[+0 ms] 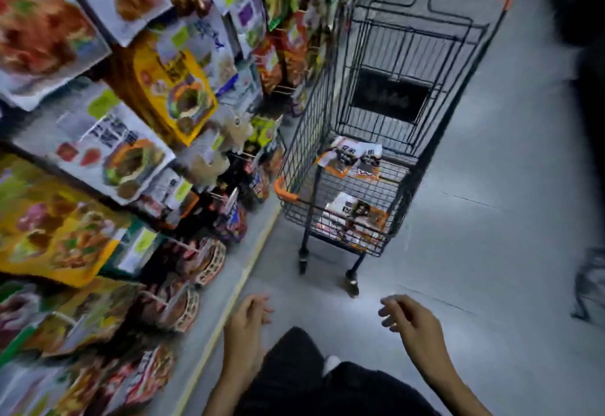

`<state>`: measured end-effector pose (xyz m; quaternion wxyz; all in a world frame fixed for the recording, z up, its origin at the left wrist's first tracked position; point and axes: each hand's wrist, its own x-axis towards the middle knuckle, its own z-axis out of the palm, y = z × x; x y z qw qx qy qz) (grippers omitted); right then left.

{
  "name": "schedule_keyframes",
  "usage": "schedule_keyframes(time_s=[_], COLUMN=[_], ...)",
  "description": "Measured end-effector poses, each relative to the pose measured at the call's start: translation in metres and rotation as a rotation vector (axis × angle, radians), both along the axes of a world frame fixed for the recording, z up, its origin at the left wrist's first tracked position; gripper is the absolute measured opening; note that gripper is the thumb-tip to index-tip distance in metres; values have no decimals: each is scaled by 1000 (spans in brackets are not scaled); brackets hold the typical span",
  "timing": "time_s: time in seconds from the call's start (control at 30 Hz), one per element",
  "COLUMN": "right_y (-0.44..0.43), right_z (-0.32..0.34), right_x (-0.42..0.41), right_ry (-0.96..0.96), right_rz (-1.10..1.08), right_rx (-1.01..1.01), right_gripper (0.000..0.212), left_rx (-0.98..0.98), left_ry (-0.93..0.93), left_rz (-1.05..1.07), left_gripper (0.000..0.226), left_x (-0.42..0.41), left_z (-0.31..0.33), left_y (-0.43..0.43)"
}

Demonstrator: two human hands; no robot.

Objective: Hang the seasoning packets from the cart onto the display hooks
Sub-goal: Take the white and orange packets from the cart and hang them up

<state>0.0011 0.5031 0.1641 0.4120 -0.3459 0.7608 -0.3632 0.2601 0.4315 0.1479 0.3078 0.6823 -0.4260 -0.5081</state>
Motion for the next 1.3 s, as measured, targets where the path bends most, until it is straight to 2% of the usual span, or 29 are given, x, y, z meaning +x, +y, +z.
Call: schedule_keyframes(time_s=[0.2, 0.6, 0.67, 0.8, 0.9, 1.03, 1.1, 1.17, 1.3], right_y=[-55, -224, -250, -296, -324, -347, -354, -361, -361], right_z=[-15, -20, -27, -63, -111, -186, -219, -248, -295], right_x=[-27, -64, -73, -95, -108, -121, -127, -133, -144], right_ry=[-1, 62, 47, 57, 70, 137, 163, 195, 391], right_rz=[-165, -324, -349, -350, -318, -193, -108, -34, 200], right_rx=[13, -1, 3, 62, 171, 372, 414, 476, 590], right_gripper=[19, 18, 17, 20, 22, 13, 13, 24, 58], left_rx=[-46, -82, -143, -381, -434, -282, -238, -253, -292], left_ry=[-32, -80, -140, -390, -542, -597, -596, -599, -616], left_rz=[-119, -389, -434, -418, -382, -407, -441, -497, -540], left_gripper=[23, 21, 20, 21, 28, 50, 50, 47, 49], left_x=[-46, -118, -128, -147, -160, -168, -166, -165, -161], left_z=[5, -2, -3, -11, -30, -70, -89, -103, -116], left_y=[-104, -308, -341, -402, -434, -456, -461, -465, -463])
